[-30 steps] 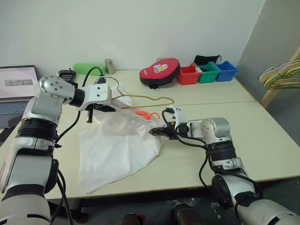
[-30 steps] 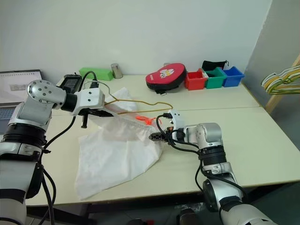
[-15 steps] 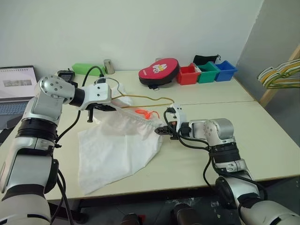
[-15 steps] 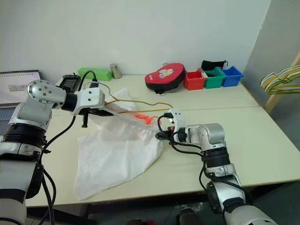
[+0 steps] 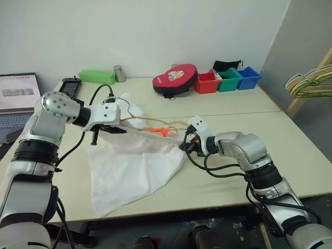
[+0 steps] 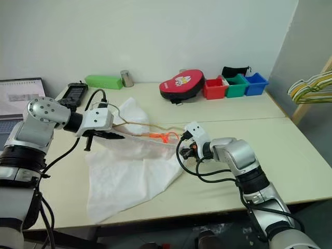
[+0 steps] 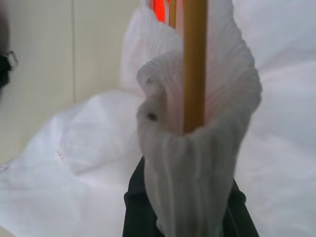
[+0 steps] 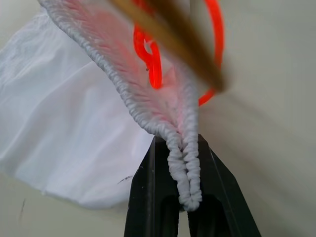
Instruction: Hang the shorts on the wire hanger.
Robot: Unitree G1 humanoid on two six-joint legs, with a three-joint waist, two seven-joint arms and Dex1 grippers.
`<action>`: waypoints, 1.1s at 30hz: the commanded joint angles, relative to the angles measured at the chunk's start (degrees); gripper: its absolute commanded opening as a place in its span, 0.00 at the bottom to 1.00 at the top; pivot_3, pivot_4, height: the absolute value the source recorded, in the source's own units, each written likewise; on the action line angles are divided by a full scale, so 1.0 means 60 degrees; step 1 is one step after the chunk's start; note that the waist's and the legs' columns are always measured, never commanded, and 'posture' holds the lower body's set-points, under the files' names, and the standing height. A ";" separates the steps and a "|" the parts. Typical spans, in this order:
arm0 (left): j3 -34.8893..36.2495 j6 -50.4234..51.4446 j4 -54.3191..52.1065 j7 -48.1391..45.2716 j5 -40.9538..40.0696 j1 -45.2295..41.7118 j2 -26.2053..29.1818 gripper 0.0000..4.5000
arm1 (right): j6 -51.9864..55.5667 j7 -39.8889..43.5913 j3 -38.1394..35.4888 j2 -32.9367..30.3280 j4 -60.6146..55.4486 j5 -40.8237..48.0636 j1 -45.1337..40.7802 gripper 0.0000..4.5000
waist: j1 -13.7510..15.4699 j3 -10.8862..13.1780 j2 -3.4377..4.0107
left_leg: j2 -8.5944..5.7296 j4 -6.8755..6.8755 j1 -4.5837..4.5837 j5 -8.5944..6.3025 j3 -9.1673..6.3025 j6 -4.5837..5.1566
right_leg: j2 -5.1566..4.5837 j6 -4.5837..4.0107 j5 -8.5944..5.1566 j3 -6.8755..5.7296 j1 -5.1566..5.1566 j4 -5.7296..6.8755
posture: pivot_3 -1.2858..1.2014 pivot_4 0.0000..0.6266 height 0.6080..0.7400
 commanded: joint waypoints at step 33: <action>-0.0832 -0.1436 0.0624 0.1946 0.1491 -0.0946 -0.1793 0.00 | -0.3582 0.1534 0.2422 -0.1732 -0.1107 -0.3480 -0.2408 0.00 | -0.0006 0.0000 -0.0001 | -0.0003 -0.0009 -0.0017 -0.0001 0.0013 0.0000 | -0.0014 -0.0026 0.0016 0.0005 0.0003 -0.0064 | 0.49 0.02 1.00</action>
